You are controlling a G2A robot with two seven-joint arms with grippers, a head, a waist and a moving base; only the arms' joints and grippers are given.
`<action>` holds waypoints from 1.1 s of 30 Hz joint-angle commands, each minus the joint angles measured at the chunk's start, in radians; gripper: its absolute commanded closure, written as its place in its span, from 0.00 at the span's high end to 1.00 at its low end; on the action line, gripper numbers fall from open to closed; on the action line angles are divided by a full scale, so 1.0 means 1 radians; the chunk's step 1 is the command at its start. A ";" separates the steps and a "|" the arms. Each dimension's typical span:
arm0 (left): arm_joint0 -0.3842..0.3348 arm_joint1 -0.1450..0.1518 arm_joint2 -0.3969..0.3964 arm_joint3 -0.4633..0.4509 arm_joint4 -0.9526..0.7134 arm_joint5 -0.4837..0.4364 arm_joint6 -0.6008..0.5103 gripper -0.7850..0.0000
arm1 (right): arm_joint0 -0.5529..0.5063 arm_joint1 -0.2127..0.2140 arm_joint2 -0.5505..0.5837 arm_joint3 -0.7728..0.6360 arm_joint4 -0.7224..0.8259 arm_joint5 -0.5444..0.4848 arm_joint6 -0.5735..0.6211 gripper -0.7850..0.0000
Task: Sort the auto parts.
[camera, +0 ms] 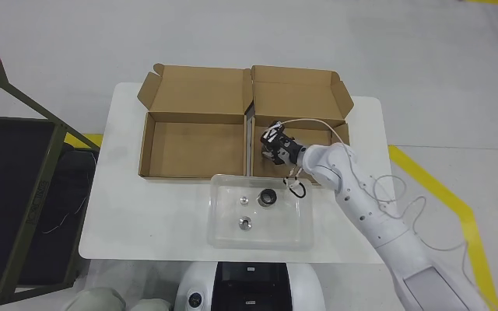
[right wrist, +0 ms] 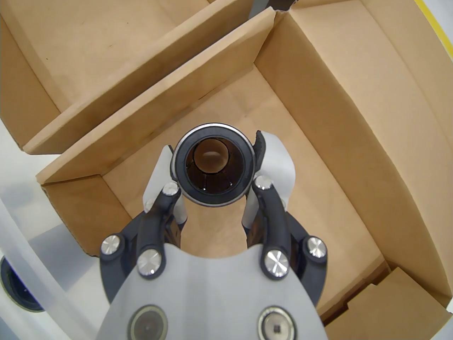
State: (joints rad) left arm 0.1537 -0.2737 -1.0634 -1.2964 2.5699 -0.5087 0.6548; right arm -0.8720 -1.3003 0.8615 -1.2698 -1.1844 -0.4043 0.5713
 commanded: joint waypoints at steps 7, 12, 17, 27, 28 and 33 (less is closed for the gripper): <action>0.000 0.000 0.000 0.000 0.000 0.000 0.000 1.00 | -0.007 -0.001 0.005 -0.027 -0.005 0.005 0.010 0.76; 0.000 0.000 0.000 0.000 0.000 0.000 0.000 1.00 | -0.040 0.008 0.029 -0.102 -0.029 -0.001 0.001 0.85; 0.000 0.000 0.000 0.000 0.000 0.000 0.000 1.00 | -0.113 0.029 0.072 -0.251 -0.070 -0.022 -0.007 0.87; 0.000 0.000 0.000 0.000 0.000 0.000 0.000 1.00 | -0.302 0.073 0.170 -0.559 -0.130 -0.112 -0.017 0.90; 0.000 0.000 0.000 0.000 0.000 0.000 0.000 1.00 | -0.317 0.077 0.174 -0.579 -0.133 -0.125 -0.019 0.90; 0.000 0.000 0.000 0.000 0.000 0.000 0.000 1.00 | -0.384 0.092 0.196 -0.659 -0.142 -0.205 -0.063 0.92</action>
State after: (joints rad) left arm 0.1537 -0.2737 -1.0634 -1.2964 2.5699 -0.5087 0.6548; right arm -1.2440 -1.2122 1.0525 -1.9157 -1.3179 -0.5898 0.5169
